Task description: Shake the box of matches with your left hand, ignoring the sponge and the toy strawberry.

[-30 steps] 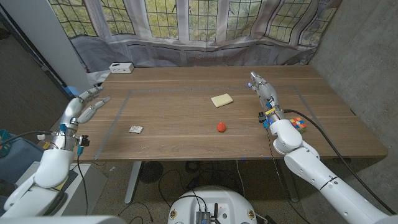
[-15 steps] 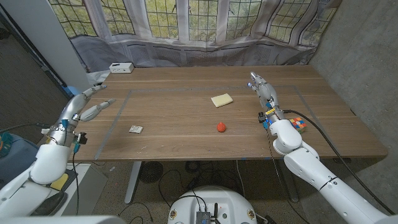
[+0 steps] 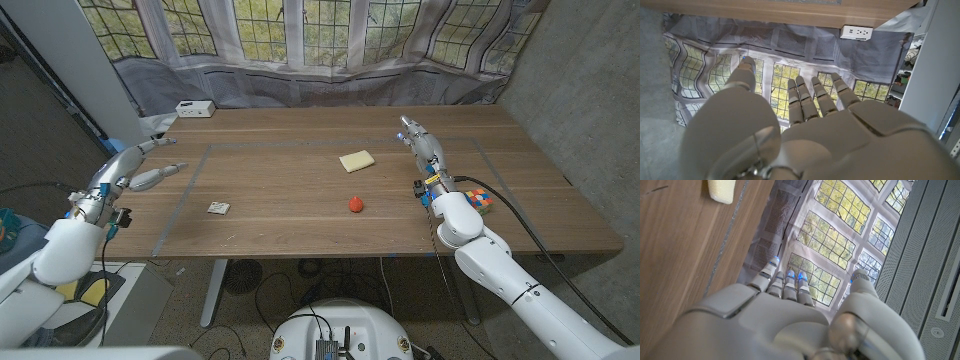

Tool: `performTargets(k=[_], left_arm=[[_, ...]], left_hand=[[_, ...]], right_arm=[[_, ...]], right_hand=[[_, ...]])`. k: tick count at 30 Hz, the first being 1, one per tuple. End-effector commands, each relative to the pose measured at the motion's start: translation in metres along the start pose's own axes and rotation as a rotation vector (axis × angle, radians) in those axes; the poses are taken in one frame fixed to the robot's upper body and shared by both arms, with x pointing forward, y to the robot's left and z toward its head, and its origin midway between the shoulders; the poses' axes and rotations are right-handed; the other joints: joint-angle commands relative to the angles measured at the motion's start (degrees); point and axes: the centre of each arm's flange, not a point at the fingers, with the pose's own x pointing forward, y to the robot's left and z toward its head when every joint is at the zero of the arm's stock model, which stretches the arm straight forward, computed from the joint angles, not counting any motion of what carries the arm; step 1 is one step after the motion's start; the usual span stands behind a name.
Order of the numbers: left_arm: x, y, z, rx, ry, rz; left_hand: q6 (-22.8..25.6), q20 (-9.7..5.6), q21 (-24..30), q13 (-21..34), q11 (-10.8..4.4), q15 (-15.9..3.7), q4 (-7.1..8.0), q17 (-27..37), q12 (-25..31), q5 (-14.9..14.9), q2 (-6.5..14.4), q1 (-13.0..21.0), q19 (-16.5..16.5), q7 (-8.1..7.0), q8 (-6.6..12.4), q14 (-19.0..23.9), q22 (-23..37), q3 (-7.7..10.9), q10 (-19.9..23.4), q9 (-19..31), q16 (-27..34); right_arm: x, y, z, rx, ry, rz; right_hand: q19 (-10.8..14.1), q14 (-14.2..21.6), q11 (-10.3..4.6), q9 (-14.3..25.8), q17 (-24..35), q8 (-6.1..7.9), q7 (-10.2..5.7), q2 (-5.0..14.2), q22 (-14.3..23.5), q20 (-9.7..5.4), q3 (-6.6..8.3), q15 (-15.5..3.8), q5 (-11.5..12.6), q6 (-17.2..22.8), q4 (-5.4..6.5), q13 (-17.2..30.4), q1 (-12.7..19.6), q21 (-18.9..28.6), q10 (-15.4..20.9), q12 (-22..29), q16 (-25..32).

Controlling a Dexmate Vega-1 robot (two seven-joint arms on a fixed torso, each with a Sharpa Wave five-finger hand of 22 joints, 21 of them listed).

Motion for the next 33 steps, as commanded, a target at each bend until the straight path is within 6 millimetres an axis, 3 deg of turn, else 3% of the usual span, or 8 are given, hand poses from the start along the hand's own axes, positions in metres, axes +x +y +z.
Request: performTargets(k=[1,11,17,26,33], left_arm=[[0.018,0.011,0.012,0.134,-0.001,-0.152],[0.034,0.015,0.023,0.249,0.003,-0.304],[0.042,0.017,0.027,0.311,-0.003,-0.356],[0.049,0.016,0.028,0.366,-0.016,-0.393],[0.055,0.015,0.030,0.393,-0.038,-0.432]], left_hand=[[0.92,0.03,0.14,0.27,-0.21,-1.19,0.02,-0.02,0.25,0.57,0.00,1.04,-0.31,-0.06,0.42,0.64,0.00,0.40,0.94,0.08,0.18],[0.68,0.53,0.11,0.27,-1.14,-1.88,-0.03,-0.03,-0.04,0.71,-0.42,2.36,-0.87,-1.42,0.08,0.72,-0.01,0.47,0.85,0.08,0.17],[-0.65,0.79,0.38,0.29,-2.18,-2.82,-0.66,-0.03,-0.53,1.28,0.02,7.26,-0.57,-2.94,-0.43,0.64,-0.07,1.82,0.31,0.12,0.08],[0.29,-0.06,0.61,0.29,-3.65,-4.43,-0.51,-0.11,-0.31,1.28,-0.07,13.53,0.14,-5.78,-0.01,1.30,-0.14,2.75,1.70,0.16,0.21],[0.98,0.07,0.55,0.23,-3.80,-4.09,-0.07,-0.10,-0.36,1.11,-0.57,13.98,0.02,-5.78,0.10,1.37,-0.14,2.29,2.00,0.15,0.18]], right_arm=[[0.005,0.001,0.004,0.004,-0.013,-0.003],[0.004,-0.001,0.004,0.007,-0.010,-0.006],[0.003,0.001,0.003,0.008,-0.008,-0.008],[0.002,0.003,0.002,0.004,-0.006,-0.013],[0.001,0.004,0.003,0.005,-0.006,-0.020]], right_hand=[[-0.02,-0.02,0.10,0.09,0.10,0.16,0.13,-0.09,0.14,0.18,0.40,0.34,0.14,0.43,-0.14,0.20,0.57,-0.01,0.48,0.11,0.10],[-0.11,-0.03,0.11,0.09,0.12,0.15,0.40,-0.13,0.14,0.27,0.39,0.31,0.14,0.45,-0.11,0.21,0.57,-0.03,0.44,0.09,0.11],[-0.11,-0.01,0.19,0.09,0.13,0.14,0.36,-0.14,0.14,0.32,0.38,0.34,0.14,0.45,-0.09,0.21,0.57,-0.02,0.47,0.10,0.12],[-0.13,-0.01,0.09,0.09,0.14,0.13,0.28,-0.20,0.14,0.39,0.36,0.35,0.12,0.44,-0.07,0.21,0.56,-0.01,0.48,0.10,0.13],[-0.17,0.05,0.02,0.08,0.15,0.16,0.15,-0.22,0.15,0.36,0.34,0.37,0.12,0.53,-0.04,0.21,0.54,-0.02,0.55,0.12,0.16]])
